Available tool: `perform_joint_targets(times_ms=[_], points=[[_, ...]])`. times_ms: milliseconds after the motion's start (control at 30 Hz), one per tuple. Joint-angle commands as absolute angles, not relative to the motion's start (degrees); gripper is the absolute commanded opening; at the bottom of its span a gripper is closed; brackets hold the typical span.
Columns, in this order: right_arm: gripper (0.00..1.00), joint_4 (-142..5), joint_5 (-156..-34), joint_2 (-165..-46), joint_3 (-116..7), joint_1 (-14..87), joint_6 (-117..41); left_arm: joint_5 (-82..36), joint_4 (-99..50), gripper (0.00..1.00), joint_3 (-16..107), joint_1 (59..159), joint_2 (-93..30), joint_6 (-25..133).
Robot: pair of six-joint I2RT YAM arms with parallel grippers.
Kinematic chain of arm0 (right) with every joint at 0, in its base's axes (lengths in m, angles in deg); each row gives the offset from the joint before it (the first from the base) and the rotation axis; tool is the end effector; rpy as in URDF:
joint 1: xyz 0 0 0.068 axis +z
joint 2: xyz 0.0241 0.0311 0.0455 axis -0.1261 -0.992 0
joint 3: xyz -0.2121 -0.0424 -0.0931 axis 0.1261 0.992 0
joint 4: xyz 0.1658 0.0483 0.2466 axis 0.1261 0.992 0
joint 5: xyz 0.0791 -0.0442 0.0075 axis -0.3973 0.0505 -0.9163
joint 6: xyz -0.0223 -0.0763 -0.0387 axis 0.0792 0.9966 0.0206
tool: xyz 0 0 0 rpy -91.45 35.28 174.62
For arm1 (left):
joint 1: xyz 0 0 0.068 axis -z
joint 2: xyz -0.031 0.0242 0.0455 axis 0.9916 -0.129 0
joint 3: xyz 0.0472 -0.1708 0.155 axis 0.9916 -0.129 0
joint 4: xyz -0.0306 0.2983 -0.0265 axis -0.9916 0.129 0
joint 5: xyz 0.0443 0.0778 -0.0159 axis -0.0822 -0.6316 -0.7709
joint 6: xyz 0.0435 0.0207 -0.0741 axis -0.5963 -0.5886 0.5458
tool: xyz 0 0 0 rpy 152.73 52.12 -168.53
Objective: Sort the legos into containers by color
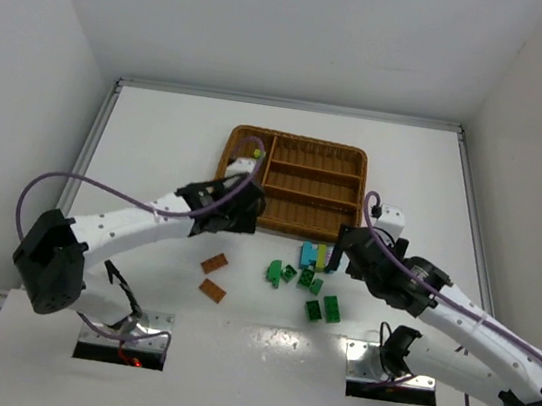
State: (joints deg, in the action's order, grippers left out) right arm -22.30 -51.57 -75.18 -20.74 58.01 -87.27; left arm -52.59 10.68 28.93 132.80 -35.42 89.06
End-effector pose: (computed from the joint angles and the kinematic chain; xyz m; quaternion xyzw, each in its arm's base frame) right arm 0.1922 0.1632 0.1884 0.1323 0.9050 0.0519 0.4010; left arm 0.2426 -0.2462 0.1522 -0.0220 0.9425 -0.0907 0.3210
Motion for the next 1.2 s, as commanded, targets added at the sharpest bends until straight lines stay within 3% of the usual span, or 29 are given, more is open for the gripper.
perform_joint_targets(times_ms=[0,300,333,433,467,633,733,933,1067,1167], points=[[1.00,-24.3,-52.8,-73.6,-20.3,58.3,-86.3,-54.1,11.4,0.43,34.3,124.6,-36.7,84.0],[0.97,-26.7,-59.4,-77.5,-20.9,58.3,-83.3,-53.1,10.5,0.45,54.2,113.3,-57.1,80.2],[0.95,-27.2,-60.2,-78.0,-20.9,58.8,-83.3,-51.5,10.5,0.60,56.1,112.0,-59.5,80.2],[0.94,-29.1,-62.5,-79.3,-20.9,60.5,-83.3,-49.5,10.5,0.90,57.3,110.9,-60.8,79.5],[0.92,-29.9,-63.3,-79.8,-20.9,61.2,-83.3,-48.0,10.5,0.93,57.3,110.9,-59.9,78.9],[0.88,-34.6,-67.1,-84.9,-20.9,67.8,-83.3,-45.9,10.5,0.94,56.6,111.5,-52.2,78.4],[0.88,-35.4,-67.1,-90.3,-24.5,72.3,-83.3,-45.9,12.0,0.90,53.0,111.5,-44.2,79.6],[0.88,-36.0,-65.4,-97.0,-29.8,76.3,-80.7,-45.9,14.1,0.86,33.1,114.4,-30.1,82.2],[0.88,-37.2,-65.5,-95.5,-29.8,76.3,-80.1,-44.6,13.3,0.93,21.6,118.8,-28.7,81.7],[0.90,-35.7,-63.4,-95.0,-30.4,76.3,-80.7,-41.5,11.3,0.96,19.5,123.1,-31.4,80.0]])
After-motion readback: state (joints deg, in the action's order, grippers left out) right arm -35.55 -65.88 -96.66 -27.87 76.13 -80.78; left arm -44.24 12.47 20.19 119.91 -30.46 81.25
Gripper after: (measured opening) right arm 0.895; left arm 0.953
